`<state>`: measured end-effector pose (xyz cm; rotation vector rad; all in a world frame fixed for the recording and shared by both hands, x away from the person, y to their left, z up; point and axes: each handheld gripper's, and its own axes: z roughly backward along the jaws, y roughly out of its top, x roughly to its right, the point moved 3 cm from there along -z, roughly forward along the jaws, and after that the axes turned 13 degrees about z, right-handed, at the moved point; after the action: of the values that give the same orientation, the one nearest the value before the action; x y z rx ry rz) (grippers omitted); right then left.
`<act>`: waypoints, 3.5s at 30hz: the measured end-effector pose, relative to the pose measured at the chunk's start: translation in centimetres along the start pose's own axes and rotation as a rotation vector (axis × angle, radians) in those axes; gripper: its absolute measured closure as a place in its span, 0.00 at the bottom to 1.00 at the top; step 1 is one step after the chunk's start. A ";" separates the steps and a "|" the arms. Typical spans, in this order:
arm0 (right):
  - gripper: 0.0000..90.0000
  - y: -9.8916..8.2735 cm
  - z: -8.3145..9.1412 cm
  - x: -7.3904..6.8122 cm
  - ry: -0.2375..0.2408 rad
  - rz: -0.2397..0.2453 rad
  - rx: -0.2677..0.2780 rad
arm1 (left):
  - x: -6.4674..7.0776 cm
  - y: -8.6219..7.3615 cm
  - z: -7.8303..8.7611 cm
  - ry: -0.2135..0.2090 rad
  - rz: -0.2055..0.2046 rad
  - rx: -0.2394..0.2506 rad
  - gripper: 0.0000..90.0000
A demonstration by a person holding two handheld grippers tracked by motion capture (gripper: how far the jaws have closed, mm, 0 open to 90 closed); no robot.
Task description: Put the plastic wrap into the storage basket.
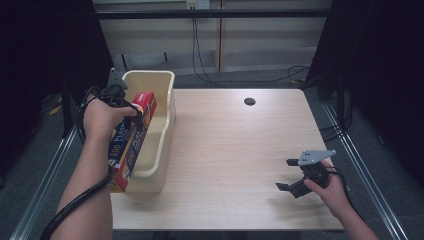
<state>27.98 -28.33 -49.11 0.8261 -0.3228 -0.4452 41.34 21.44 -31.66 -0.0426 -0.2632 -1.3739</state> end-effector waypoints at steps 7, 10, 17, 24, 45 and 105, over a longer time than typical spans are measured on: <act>0.02 0.0 0.0 0.0 0.000 0.001 0.000 | 0.0 0.1 -0.6 0.011 -0.001 -0.017 0.45; 0.02 0.0 0.0 0.0 0.001 0.000 0.000 | 0.0 0.1 -1.0 0.009 0.006 -0.028 0.45; 0.02 0.0 0.0 0.0 0.004 0.002 -0.004 | 0.0 0.3 -1.7 0.015 0.010 -0.034 0.45; 0.02 0.0 -0.1 -0.1 0.004 0.003 -0.006 | 0.0 0.3 -2.7 0.021 0.017 -0.054 0.45; 0.02 -0.1 -0.1 0.0 0.001 0.007 -0.007 | 0.0 0.7 -4.3 0.046 0.021 -0.101 0.45; 0.02 -0.2 -0.1 -0.1 0.007 0.007 -0.009 | 0.3 0.6 -6.6 0.075 0.013 -0.136 0.44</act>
<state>27.89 -28.33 -49.36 0.8174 -0.3169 -0.4366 43.04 20.10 -37.97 -0.1049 -0.1064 -1.3759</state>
